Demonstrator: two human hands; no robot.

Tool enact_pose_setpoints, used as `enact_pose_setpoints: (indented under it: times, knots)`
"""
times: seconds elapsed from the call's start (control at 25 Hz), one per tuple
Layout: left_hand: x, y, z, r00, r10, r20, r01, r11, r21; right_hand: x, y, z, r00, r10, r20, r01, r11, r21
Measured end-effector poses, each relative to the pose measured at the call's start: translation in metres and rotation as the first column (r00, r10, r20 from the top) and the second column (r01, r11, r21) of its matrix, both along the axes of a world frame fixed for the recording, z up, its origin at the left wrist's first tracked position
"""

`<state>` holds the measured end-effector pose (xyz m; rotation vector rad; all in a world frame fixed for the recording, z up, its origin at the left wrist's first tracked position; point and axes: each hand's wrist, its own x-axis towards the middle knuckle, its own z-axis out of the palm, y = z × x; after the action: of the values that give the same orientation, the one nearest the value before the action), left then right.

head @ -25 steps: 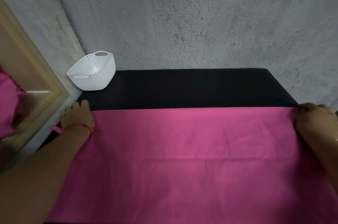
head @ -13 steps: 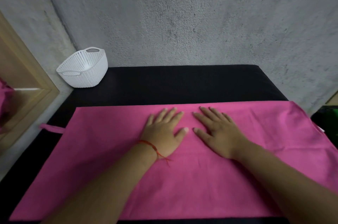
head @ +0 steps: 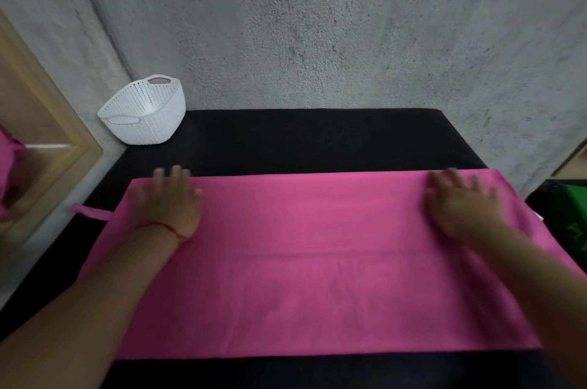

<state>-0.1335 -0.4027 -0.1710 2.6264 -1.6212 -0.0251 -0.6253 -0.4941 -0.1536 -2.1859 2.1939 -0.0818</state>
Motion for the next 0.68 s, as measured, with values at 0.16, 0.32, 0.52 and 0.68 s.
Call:
enact_pose_setpoints:
  times: [0.16, 0.32, 0.52, 0.68]
  knots:
    - [-0.170, 0.035, -0.008, 0.917, -0.378, -0.126, 0.376, 0.926, -0.039, 0.132, 0.091, -0.016, 0.877, 0.463, 0.127, -0.473, 0.879, 0.062]
    - [-0.084, 0.092, -0.026, 0.965, -0.261, -0.009, 0.261, 0.965, -0.024, 0.033, 0.096, -0.024, 0.955, 0.278, 0.100, -0.282, 0.959, 0.036]
    - [0.047, 0.152, -0.021, 0.992, 0.036, -0.122, -0.037, 0.999, -0.005, -0.127, 0.098, -0.012, 0.990, -0.137, 0.034, 0.133, 0.986, 0.096]
    - [-0.047, 0.133, -0.006, 0.998, 0.032, -0.057, -0.033, 0.999, -0.025, -0.028, 0.122, 0.003, 0.994, 0.111, 0.023, -0.110, 0.993, -0.035]
